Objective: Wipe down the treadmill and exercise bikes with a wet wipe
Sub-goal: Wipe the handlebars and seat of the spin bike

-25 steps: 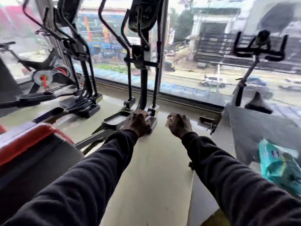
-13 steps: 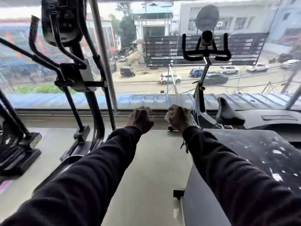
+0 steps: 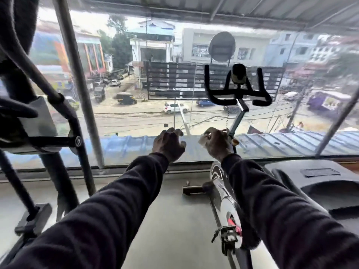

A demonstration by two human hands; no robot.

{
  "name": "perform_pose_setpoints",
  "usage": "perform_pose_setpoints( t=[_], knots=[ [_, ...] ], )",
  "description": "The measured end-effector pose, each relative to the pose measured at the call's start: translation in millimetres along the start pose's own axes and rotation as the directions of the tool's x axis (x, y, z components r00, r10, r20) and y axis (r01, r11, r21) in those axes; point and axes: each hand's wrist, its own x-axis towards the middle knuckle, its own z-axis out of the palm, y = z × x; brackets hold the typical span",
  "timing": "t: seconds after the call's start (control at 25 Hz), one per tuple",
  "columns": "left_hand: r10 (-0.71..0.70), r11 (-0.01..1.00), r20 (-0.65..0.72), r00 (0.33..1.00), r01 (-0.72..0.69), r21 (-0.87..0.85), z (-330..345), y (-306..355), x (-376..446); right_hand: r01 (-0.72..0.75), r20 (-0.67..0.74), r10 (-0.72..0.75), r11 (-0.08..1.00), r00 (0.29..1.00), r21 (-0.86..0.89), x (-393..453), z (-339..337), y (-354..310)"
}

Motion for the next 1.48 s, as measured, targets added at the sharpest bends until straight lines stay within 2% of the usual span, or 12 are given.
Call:
perform_pose_setpoints(
  t=[0.2,0.32,0.52,0.76,0.92,1.08,1.2,1.36,1.48],
  knots=[
    [0.102,0.993,0.017,0.995,-0.101,-0.062,26,-28,148,-0.121,-0.091,0.121,0.993,0.988,0.006,114,32,3],
    [0.171,0.981,0.019,0.985,-0.169,-0.095,55,-24,223,-0.158,-0.143,0.155,0.987,0.978,-0.015,184,47,28],
    [0.194,0.977,0.013,0.981,-0.192,-0.094,114,-27,343,-0.168,-0.200,0.163,0.986,0.966,-0.008,305,78,73],
    [0.088,0.974,0.015,0.996,-0.083,-0.211,166,-15,483,-0.137,-0.262,0.136,0.990,0.955,0.012,450,97,112],
    [0.025,0.945,0.081,0.996,0.003,-0.328,211,-17,556,-0.140,-0.284,0.123,0.989,0.951,-0.042,516,123,131],
    [-0.009,0.881,0.161,0.987,0.084,-0.466,241,-16,616,-0.213,-0.333,0.161,0.969,0.929,-0.126,564,136,141],
    [0.044,0.847,0.190,0.981,0.064,-0.528,258,-10,646,-0.272,-0.385,0.208,0.955,0.899,-0.118,597,144,139],
    [0.014,0.746,0.246,0.969,0.153,-0.648,272,8,670,-0.272,-0.402,0.233,0.961,0.886,-0.041,645,146,142],
    [-0.049,0.633,0.244,0.968,0.220,-0.742,282,21,675,-0.213,-0.408,0.179,0.976,0.895,-0.039,678,146,142]
  ],
)
